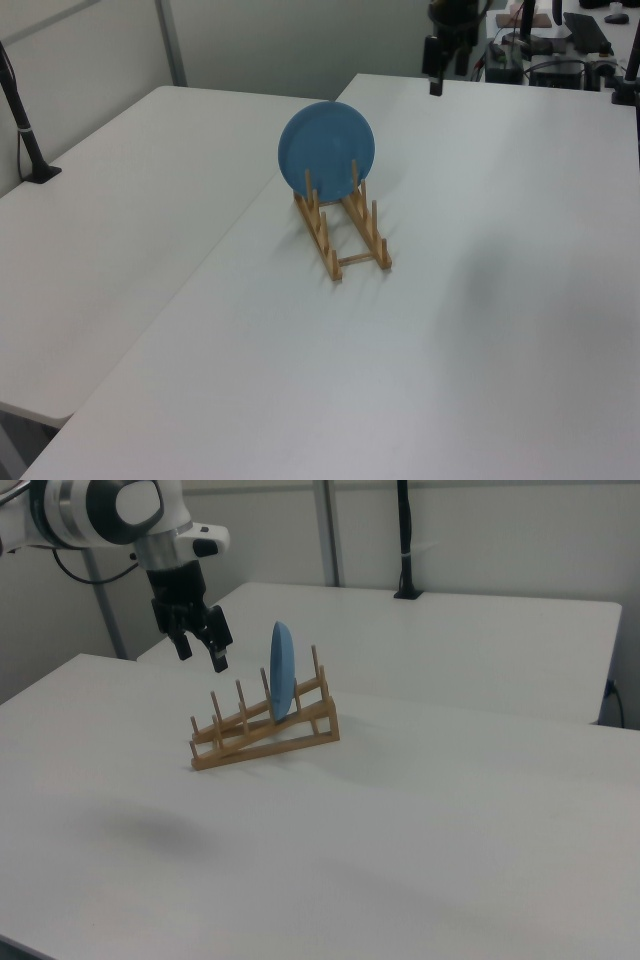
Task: Place plate in plate rack
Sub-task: 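Open the gripper and raise it away from the plate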
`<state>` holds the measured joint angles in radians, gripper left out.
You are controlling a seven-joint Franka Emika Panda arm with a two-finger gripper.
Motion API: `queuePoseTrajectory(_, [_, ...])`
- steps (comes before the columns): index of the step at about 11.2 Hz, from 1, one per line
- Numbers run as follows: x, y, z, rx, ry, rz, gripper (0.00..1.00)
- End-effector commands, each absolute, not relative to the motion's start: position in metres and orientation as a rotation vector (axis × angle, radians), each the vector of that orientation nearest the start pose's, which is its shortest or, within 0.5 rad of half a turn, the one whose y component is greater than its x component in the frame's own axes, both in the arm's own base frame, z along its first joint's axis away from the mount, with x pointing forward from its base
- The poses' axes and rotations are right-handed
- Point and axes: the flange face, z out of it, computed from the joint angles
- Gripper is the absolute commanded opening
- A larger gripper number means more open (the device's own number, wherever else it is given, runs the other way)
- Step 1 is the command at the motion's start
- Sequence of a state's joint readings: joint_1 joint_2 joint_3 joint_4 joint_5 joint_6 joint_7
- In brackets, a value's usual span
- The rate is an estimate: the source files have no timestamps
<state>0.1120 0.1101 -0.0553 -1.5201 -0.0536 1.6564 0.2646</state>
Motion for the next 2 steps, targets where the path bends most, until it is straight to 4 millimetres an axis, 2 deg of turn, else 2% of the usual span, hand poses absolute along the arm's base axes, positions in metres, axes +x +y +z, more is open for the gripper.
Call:
queuePoseTrajectory(1, [0.5839, 0.0222, 0.5816, -3.169, 0.311, -0.015, 1.00])
queuePoseTrajectory(2, [0.5875, 0.0182, 0.5787, -3.170, 0.313, -0.015, 1.00])
